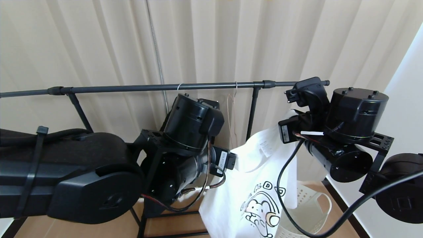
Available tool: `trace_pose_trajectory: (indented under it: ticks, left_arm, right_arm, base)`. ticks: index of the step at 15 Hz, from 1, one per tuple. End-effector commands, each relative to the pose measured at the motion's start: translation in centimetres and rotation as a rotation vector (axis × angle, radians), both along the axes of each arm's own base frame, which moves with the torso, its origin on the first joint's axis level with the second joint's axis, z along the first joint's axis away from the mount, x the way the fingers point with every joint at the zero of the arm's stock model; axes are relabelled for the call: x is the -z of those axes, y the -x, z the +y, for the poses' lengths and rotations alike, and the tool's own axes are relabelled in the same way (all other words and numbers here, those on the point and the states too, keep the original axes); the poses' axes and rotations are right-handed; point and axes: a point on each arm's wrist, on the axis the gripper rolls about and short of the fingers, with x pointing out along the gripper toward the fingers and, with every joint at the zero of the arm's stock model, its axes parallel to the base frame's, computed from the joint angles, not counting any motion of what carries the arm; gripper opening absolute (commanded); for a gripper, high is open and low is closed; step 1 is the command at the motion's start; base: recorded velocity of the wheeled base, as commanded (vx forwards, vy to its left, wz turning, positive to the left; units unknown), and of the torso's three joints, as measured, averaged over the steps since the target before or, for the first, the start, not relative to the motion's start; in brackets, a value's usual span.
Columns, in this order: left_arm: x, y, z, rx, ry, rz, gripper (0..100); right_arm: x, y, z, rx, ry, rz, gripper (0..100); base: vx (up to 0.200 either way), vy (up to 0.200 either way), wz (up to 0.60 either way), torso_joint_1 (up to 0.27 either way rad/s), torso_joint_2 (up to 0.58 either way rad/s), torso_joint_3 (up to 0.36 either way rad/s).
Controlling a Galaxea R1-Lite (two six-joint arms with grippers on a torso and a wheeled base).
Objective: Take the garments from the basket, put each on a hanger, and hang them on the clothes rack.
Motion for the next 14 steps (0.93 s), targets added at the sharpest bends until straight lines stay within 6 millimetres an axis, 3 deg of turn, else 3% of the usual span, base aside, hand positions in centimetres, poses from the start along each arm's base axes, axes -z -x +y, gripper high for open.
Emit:
trace_pose_trajectory:
  ticks: [1,4,6,14]
  left_arm:
    - [-0.4,0.8,1.0,0.017,0.011,0.006,100]
    - [-0.8,1.7,3.2,0.132,0.1,0.053,100]
    - [0.8,2.1,4.4,0.159,0.114,0.075,100]
    - [2.3,1.5,3.9,0.129,0.118,0.041,100]
  right_arm:
    - [0.6,-0.7,-0.4,0.023,0.011,0.015,0]
    - [0.8,-1.1,-0.8,0.044,0.019,0.022,0]
    - [0.8,-1.4,-1.3,0.06,0.044,0.023,0]
    - [-1.1,-0.5,-4.6,0.126,0.089,-0.011,0]
  base:
    - [0.0,0.0,0.0,0.0,0.0,0.0]
    - [0.0,0.0,0.0,0.0,0.0,0.0]
    - [0.0,0.0,0.0,0.0,0.0,0.0]
    - [0.0,0.0,0.0,0.0,0.0,0.0]
